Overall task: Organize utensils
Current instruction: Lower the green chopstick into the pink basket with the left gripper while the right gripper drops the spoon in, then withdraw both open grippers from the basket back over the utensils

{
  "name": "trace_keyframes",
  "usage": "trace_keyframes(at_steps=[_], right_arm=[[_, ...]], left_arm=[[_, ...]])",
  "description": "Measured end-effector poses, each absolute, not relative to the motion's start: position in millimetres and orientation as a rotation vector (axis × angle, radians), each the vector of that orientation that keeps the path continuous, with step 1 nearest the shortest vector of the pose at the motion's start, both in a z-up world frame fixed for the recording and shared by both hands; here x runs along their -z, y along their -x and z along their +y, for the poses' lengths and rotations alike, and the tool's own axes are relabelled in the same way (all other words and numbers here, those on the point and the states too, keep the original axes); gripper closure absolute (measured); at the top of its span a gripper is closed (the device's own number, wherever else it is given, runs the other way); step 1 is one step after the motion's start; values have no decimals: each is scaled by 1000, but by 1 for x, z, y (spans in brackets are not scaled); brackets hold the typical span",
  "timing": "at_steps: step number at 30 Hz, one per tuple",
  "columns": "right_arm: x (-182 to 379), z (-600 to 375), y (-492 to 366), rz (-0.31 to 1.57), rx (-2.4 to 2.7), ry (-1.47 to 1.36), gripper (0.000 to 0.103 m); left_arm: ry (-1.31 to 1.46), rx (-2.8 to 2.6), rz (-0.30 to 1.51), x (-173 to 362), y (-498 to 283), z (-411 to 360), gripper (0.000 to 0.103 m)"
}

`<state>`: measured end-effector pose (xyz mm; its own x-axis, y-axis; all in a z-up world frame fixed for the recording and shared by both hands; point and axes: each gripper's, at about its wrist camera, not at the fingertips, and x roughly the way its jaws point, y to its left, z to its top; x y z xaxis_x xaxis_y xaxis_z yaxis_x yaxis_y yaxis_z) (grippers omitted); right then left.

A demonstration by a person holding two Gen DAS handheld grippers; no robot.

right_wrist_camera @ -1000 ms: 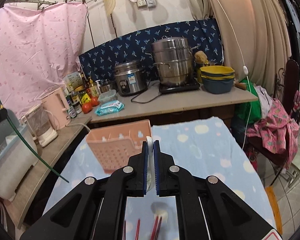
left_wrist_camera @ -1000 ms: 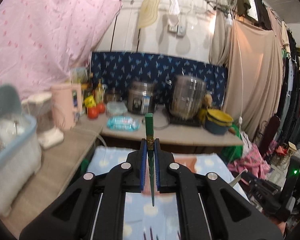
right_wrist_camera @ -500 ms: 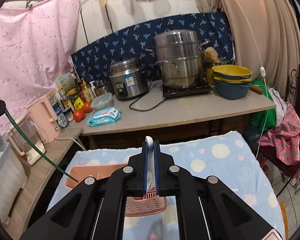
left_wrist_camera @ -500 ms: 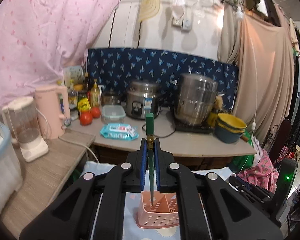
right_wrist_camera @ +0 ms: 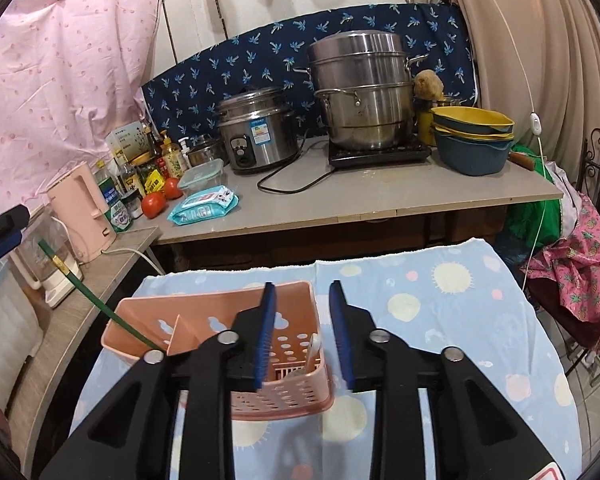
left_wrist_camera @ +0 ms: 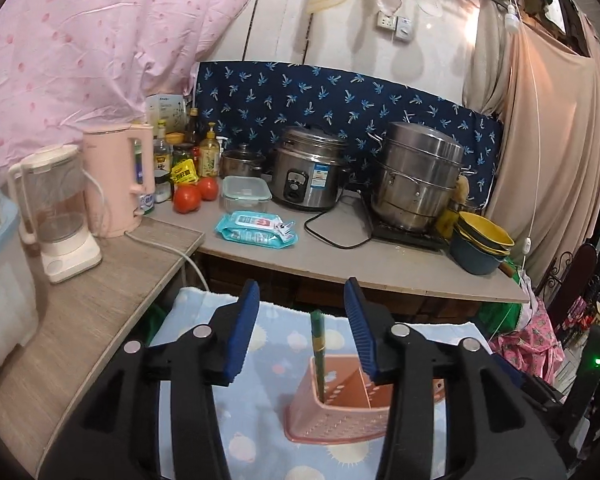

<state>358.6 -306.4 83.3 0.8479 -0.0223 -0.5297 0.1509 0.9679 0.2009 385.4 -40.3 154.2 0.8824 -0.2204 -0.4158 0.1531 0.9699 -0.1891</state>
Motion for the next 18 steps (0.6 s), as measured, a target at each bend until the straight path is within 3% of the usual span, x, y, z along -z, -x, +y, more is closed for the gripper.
trace_keyframes(at_steps=[3, 7, 18], right_arm=[[-87, -307, -339, 553, 82, -255, 70], [-87, -305, -302, 565, 73, -277, 67], [-40, -286, -165, 685, 54, -289, 65]], left_arm=[[152, 194, 458, -155, -370, -35, 59], [134, 190, 467, -150, -338, -28, 48], [123, 195, 638, -75, -224, 3, 47]])
